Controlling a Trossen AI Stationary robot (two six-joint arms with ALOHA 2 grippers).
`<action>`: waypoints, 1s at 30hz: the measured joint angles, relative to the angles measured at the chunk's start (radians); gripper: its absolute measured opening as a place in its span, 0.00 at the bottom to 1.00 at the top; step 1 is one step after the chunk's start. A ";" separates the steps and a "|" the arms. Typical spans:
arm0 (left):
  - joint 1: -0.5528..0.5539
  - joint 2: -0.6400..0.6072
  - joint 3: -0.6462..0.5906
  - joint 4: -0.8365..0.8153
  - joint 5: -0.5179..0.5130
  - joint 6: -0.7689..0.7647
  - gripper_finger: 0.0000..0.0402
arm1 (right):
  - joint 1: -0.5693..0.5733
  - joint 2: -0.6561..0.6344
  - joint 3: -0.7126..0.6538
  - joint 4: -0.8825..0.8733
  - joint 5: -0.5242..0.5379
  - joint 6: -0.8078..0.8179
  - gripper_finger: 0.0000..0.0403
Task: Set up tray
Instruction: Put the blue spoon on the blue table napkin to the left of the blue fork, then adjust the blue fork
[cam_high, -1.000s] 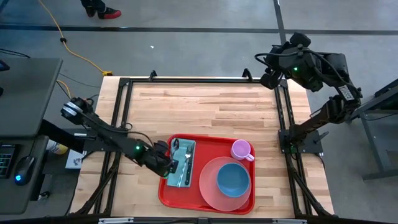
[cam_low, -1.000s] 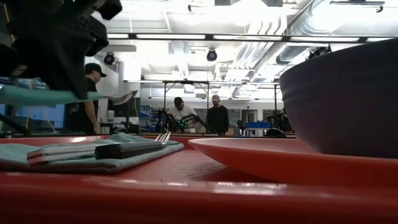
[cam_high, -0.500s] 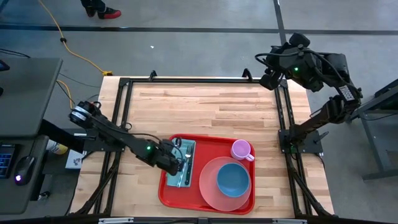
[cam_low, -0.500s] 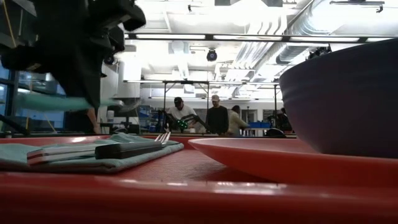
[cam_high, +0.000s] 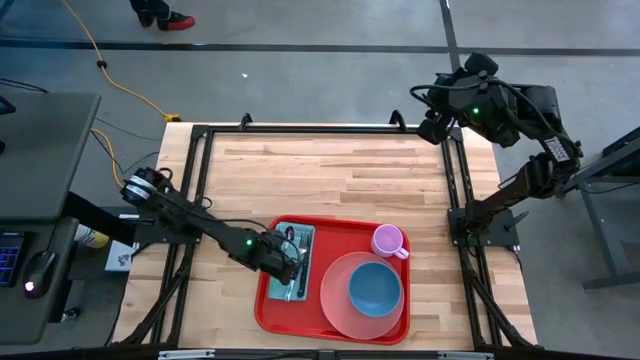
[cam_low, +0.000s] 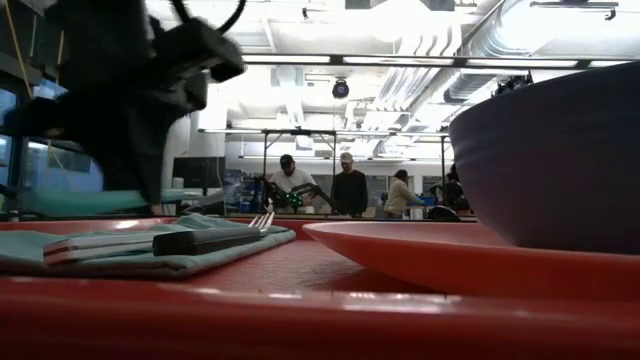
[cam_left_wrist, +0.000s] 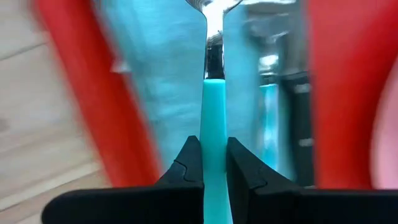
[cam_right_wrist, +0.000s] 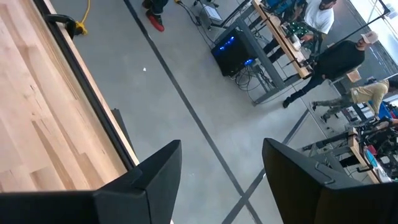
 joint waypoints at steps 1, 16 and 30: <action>0.006 0.009 0.002 0.025 -0.001 0.001 0.13 | 0.000 0.000 0.000 0.000 0.000 0.000 0.51; 0.025 0.065 0.002 0.063 0.026 0.005 0.13 | 0.000 -0.007 0.000 -0.004 0.000 -0.006 0.51; 0.024 0.064 0.002 0.088 0.004 0.012 0.57 | 0.000 -0.010 0.000 -0.010 0.003 -0.006 0.51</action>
